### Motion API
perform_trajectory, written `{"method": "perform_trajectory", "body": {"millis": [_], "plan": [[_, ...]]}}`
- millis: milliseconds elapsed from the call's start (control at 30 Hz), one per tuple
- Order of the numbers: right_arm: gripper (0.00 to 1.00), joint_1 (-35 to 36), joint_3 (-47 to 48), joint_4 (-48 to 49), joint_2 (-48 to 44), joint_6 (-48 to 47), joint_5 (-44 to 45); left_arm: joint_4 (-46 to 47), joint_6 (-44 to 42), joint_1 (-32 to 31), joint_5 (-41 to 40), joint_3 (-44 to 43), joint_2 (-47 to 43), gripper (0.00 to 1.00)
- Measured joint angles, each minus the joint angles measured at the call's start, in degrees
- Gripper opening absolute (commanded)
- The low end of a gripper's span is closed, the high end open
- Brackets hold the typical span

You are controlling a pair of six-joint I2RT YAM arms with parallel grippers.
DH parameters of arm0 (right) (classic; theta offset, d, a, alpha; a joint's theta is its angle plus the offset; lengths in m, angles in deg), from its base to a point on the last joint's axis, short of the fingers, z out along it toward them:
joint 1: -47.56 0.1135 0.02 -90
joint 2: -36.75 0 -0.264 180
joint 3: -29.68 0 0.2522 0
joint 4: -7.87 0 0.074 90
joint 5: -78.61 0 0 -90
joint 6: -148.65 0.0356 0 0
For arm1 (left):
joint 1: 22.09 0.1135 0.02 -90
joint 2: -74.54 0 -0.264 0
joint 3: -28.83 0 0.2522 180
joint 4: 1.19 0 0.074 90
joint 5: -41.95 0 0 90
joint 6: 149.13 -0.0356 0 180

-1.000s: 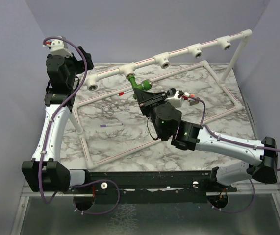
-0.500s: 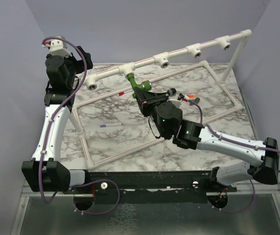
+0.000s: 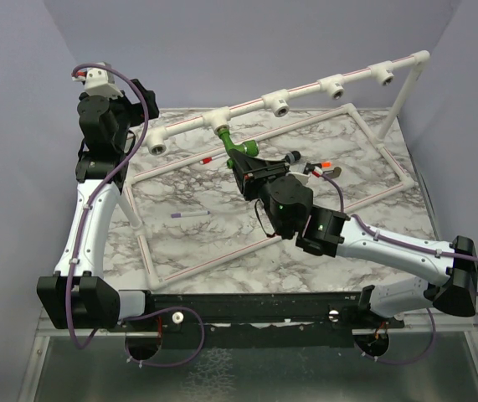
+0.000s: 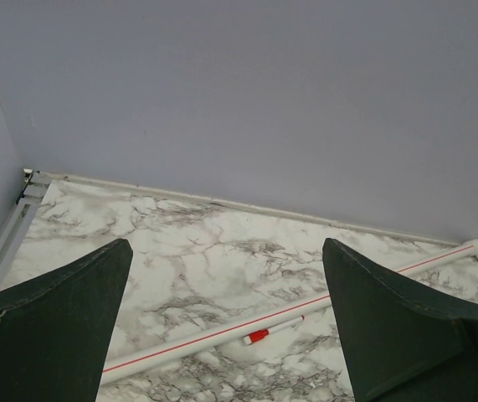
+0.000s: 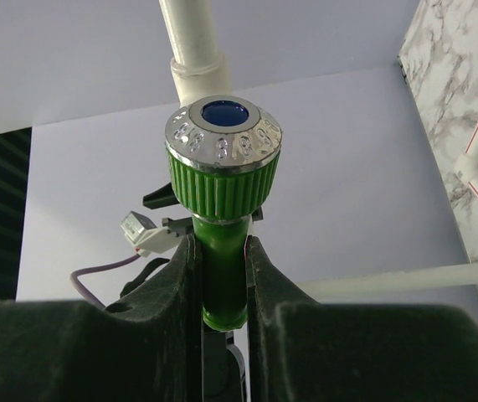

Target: Install the water faucets

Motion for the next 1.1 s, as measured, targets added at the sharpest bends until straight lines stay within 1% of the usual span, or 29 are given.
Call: {"method": "perform_trajectory", "body": {"millis": [67,167,233,567,700,867,967,1100], "plan": [[0.2,0.0,-0.13,0.26,-0.07,-0.02,-0.04,0.0,0.0,0.0,0.0,0.0,-0.02,0.97],[0.3,0.0,-0.52,0.98,-0.13,-0.04,-0.09,0.0,0.0,0.0,0.0,0.0,-0.04,0.97],[0.34,-0.04,-0.87,1.2,-0.17,-0.07,-0.31,0.0,0.0,0.0,0.0,0.02,-0.09,0.97],[0.4,-0.5,-2.12,2.6,-0.11,-0.09,-1.27,-0.39,0.11,-0.24,0.2,0.28,-0.61,0.97],[0.46,-0.61,-2.47,2.97,-0.11,-0.35,-1.44,-0.42,0.11,-0.26,0.2,0.28,-0.61,0.97],[0.59,-0.66,-3.87,4.76,-0.26,-2.64,-1.7,-0.44,0.13,-0.26,0.2,0.31,-0.66,0.97],[0.63,-0.76,-5.07,6.43,-0.61,-5.6,-2.14,-0.46,0.13,-0.28,0.2,0.33,-0.68,0.97],[0.65,-1.05,-6.93,8.9,-1.57,-10.36,-2.97,-0.7,0.13,-0.44,0.2,0.42,-0.85,0.97]]}}
